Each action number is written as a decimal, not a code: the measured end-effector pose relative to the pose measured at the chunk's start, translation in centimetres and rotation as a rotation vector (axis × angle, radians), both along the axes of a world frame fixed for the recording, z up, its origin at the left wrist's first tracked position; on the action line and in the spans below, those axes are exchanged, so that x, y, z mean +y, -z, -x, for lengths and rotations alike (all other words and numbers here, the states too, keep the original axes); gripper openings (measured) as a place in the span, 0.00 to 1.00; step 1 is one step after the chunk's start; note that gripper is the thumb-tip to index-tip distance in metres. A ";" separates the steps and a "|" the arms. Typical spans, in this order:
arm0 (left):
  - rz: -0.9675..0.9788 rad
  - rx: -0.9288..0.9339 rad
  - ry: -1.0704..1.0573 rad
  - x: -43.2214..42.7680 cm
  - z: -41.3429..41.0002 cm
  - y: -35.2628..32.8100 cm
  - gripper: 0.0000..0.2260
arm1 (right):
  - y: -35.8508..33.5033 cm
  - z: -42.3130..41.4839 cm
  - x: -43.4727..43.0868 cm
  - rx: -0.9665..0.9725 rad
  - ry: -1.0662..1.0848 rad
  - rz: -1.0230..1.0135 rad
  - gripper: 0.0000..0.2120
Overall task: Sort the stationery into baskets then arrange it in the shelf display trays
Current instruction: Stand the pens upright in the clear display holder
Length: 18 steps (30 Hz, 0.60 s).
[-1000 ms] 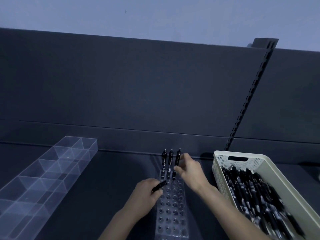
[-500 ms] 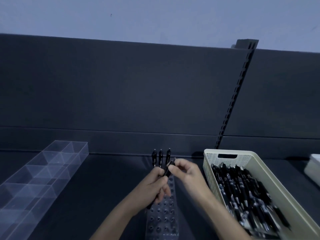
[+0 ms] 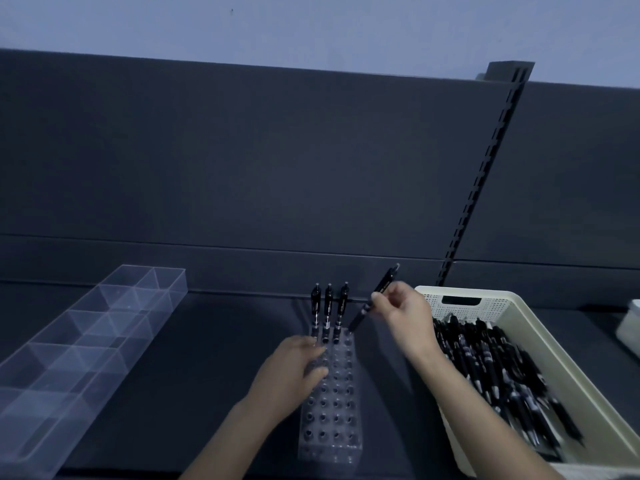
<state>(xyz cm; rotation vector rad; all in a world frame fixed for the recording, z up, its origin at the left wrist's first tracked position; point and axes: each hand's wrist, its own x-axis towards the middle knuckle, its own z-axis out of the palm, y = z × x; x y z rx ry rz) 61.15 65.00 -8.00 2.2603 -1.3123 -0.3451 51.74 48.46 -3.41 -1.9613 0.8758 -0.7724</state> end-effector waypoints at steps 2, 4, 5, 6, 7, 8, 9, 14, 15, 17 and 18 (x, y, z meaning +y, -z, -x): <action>-0.117 -0.041 0.068 -0.1 0.2 0.3 0.21 | 0.0 -0.4 -0.3 0.051 -0.003 0.062 0.10; -0.156 -0.045 0.084 -0.2 0.1 0.4 0.22 | 0.0 -0.8 0.0 0.108 -0.058 0.125 0.06; -0.159 -0.042 0.084 -0.3 0.0 0.4 0.23 | 0.1 -1.0 0.2 0.144 -0.081 0.165 0.06; -0.161 -0.042 0.087 -0.3 -0.1 0.3 0.23 | 0.3 -1.2 0.2 0.182 -0.094 0.205 0.07; -0.165 -0.047 0.093 -0.4 -0.1 0.2 0.23 | 0.6 -1.5 0.3 0.218 -0.103 0.242 0.08; -0.166 -0.052 0.098 -0.4 -0.2 0.2 0.22 | 0.9 -1.6 0.3 0.255 -0.111 0.265 0.09; -0.164 -0.051 0.103 -0.5 -0.2 0.1 0.22 | 1.1 -1.8 0.4 0.281 -0.122 0.285 0.09; -0.150 -0.042 0.112 -0.5 -0.3 -0.2 0.23 | 1.9 -2.3 0.8 0.370 -0.142 0.304 0.10; -0.149 -0.046 0.115 -0.5 -0.3 -0.2 0.23 | 1.9 -2.3 0.8 0.372 -0.138 0.298 0.10; -0.149 -0.057 0.125 -0.5 -0.3 -0.3 0.22 | 2.0 -2.3 0.9 0.382 -0.134 0.285 0.09; -0.148 -0.064 0.129 -0.6 -0.4 -0.3 0.22 | 2.0 -2.2 1.0 0.386 -0.137 0.278 0.09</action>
